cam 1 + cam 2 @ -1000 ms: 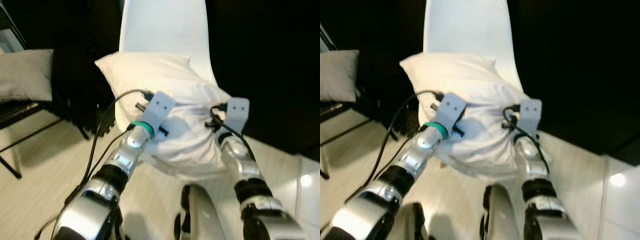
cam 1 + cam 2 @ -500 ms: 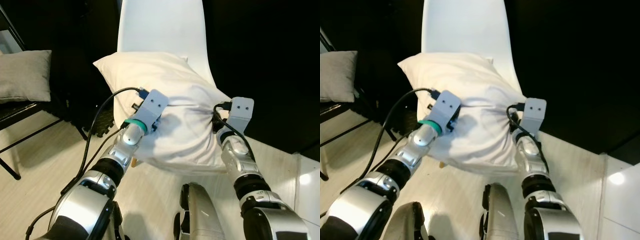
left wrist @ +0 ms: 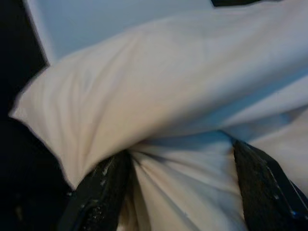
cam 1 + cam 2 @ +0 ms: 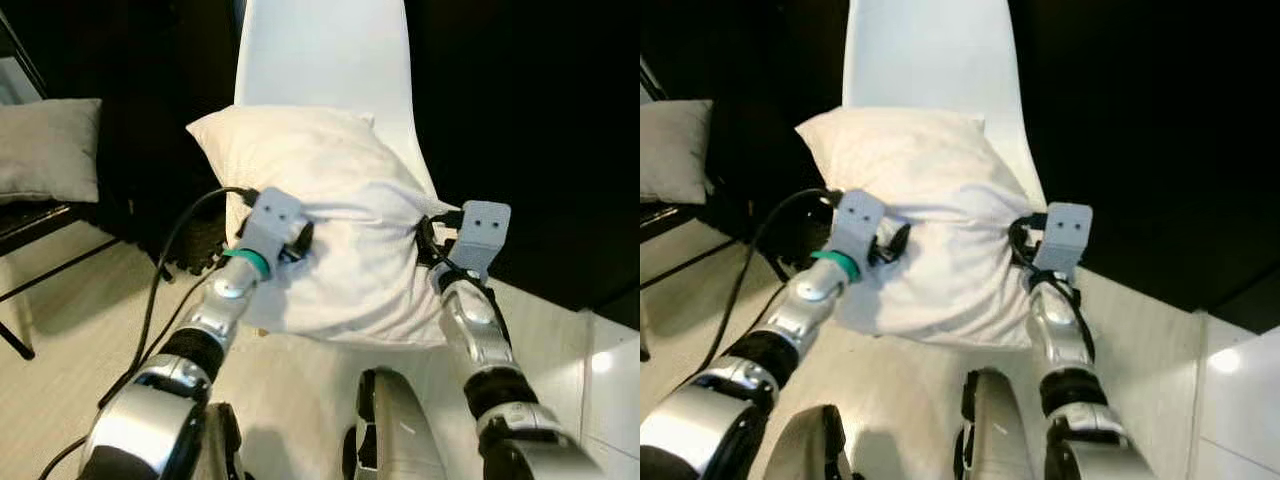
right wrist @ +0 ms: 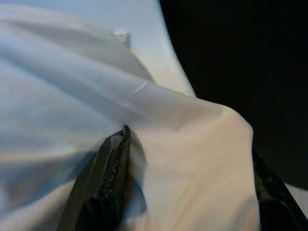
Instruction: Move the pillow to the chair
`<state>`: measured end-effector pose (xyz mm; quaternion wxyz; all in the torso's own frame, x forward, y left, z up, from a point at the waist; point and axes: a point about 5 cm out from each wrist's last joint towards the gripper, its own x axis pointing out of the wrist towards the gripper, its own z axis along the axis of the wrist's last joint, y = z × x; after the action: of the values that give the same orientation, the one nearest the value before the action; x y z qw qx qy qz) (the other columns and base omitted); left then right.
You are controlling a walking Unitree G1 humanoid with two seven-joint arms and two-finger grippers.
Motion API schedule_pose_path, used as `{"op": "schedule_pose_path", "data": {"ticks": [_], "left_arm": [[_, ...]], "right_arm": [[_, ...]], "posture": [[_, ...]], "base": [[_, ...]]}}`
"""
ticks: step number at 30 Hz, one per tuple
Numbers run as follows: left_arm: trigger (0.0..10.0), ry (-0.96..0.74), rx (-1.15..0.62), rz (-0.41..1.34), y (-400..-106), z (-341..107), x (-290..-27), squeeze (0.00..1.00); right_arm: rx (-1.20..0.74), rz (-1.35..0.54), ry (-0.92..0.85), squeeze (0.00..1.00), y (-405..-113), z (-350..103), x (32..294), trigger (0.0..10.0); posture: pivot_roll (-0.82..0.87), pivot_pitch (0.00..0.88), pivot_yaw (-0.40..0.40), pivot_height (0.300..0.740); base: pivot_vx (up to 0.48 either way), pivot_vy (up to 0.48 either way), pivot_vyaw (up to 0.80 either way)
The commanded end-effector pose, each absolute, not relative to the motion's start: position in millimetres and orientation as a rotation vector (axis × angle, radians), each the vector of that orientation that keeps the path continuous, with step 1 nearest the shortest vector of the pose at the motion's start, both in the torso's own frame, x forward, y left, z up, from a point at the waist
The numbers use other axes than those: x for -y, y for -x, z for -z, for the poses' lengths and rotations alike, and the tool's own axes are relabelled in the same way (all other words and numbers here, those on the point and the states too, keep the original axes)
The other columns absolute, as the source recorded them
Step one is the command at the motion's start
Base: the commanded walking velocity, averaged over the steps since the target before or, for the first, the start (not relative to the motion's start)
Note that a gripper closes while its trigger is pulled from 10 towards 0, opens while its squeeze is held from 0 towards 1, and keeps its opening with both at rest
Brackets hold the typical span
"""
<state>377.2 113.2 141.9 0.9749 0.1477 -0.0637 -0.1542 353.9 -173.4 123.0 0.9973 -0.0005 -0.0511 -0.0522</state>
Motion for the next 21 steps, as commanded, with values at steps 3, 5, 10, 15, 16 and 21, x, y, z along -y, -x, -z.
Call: {"op": "schedule_pose_path", "data": {"ticks": [3, 5, 10, 15, 16, 21], "left_arm": [[10.0, -0.268, 0.141, 0.252, -371.4, -137.9, -135.3, 0.0], [10.0, -0.205, 0.151, 0.267, -367.1, -137.4, -135.9, 0.0], [10.0, -0.153, 0.172, 0.389, -343.9, -128.2, -121.6, 0.0], [10.0, -0.204, 0.148, 0.384, -337.5, -119.0, -117.8, 0.0], [10.0, -0.19, 0.146, 0.369, -337.6, -118.8, -118.2, 0.0], [10.0, -0.176, 0.15, 0.334, -340.4, -122.4, -117.4, 0.0]], "right_arm": [[0.132, 0.102, 0.018, 0.0, -343.2, -121.3, 171.0, 10.0], [0.148, 0.106, 0.014, 0.0, -338.6, -121.6, 170.9, 10.0], [0.128, 0.178, -0.032, 0.0, -321.1, -113.9, 181.2, 10.0], [0.124, 0.165, -0.009, 1.0, -316.2, -110.6, 183.9, 10.0], [0.129, 0.157, -0.002, 1.0, -315.8, -111.1, 183.5, 10.0], [0.103, 0.179, -0.05, 0.2, -316.0, -109.3, 185.9, 10.0]], "posture": [[-0.08, 0.069, 0.027, 0.59], [-0.08, 0.072, 0.024, 0.59], [-0.07, 0.061, 0.015, 0.59], [-0.07, 0.06, 0.014, 0.59], [-0.07, 0.058, 0.015, 0.59], [-0.07, 0.073, 0.014, 0.59]], "base": [[0.0, 0.0, 0.0], [0.0, 0.0, 0.0], [0.0, 0.0, 0.0], [0.0, 0.0, 0.0], [0.0, 0.0, 0.0], [0.0, 0.0, 0.0]]}}
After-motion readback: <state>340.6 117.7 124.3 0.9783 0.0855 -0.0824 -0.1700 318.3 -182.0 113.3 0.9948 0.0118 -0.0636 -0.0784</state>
